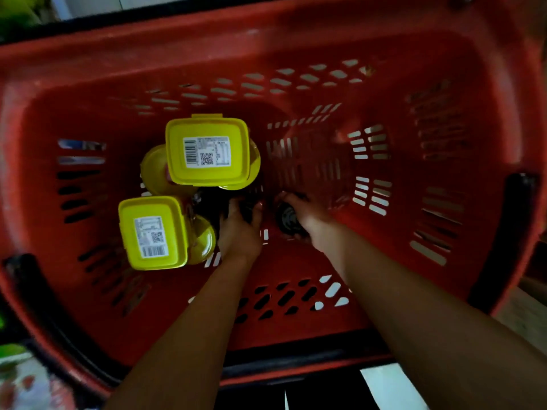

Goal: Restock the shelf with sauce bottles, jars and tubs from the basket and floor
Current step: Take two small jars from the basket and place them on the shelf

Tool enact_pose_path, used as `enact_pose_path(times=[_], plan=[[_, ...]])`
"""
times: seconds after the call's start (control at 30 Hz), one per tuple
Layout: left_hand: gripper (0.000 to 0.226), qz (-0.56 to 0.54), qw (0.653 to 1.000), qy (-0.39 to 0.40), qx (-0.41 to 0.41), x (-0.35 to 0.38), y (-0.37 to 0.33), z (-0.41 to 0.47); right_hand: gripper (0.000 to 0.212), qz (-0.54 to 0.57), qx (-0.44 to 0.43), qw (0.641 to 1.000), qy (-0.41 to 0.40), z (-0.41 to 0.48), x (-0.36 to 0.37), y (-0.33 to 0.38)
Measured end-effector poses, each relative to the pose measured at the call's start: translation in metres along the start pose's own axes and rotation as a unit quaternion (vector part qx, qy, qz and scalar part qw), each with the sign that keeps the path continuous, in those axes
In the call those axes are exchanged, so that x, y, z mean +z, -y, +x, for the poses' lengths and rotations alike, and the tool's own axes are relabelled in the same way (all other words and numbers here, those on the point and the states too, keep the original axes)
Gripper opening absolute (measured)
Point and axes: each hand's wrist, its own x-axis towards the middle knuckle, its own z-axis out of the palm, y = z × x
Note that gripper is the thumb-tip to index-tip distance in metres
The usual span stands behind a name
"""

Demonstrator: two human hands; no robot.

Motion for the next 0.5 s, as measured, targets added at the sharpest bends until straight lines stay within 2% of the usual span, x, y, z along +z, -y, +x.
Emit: enact_pose_path(times=[0.23, 0.4, 0.5], plan=[[0.041, -0.024, 0.999, -0.004, 0.047, -0.028, -0.014, -0.043, 0.041, -0.025, -0.019, 0.999, -0.024, -0.06, -0.024, 0.002], [0.039, -0.041, 0.997, -0.031, 0.066, -0.055, -0.026, -0.073, 0.043, 0.032, -0.019, 0.999, -0.016, -0.109, -0.032, 0.005], [0.039, -0.055, 0.995, -0.038, 0.073, -0.072, -0.034, -0.091, 0.035, 0.065, -0.026, 0.997, -0.008, -0.14, -0.037, 0.008]])
